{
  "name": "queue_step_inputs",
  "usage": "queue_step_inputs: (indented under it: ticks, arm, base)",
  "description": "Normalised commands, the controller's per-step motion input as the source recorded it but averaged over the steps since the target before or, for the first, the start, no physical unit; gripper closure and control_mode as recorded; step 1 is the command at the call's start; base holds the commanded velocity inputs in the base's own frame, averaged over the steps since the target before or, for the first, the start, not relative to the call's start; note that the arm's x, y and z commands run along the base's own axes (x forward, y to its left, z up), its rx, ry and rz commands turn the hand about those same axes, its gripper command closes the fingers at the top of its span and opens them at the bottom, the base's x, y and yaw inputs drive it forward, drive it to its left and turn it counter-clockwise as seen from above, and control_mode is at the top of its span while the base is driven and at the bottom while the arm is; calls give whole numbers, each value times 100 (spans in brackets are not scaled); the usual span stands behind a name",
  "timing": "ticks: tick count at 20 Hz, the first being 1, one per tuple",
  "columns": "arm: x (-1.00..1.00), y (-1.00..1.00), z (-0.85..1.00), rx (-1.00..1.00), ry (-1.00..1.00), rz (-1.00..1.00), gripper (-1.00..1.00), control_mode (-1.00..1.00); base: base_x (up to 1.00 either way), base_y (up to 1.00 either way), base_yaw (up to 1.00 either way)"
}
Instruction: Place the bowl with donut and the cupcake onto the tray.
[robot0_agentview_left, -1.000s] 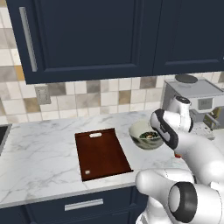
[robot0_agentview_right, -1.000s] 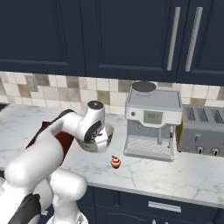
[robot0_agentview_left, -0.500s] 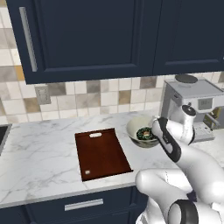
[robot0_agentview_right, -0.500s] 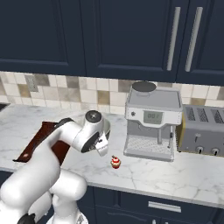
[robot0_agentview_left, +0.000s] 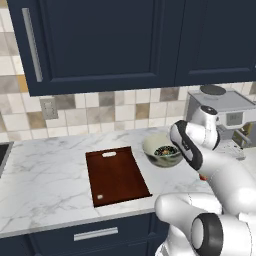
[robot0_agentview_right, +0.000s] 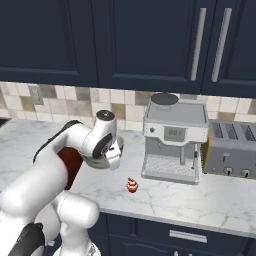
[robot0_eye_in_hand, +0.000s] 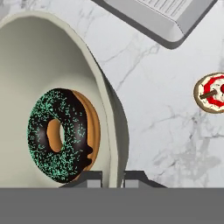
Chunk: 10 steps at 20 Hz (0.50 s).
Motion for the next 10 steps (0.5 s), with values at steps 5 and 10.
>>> queue_step_inputs:
  ticks: [5, 10]
  arm:
    - [0, 0, 9, 11, -3, 6, 100, -100]
    - [0, 0, -8, 11, -13, 4, 100, -100]
  base:
    - [0, 0, 0]
    - [0, 0, 0]
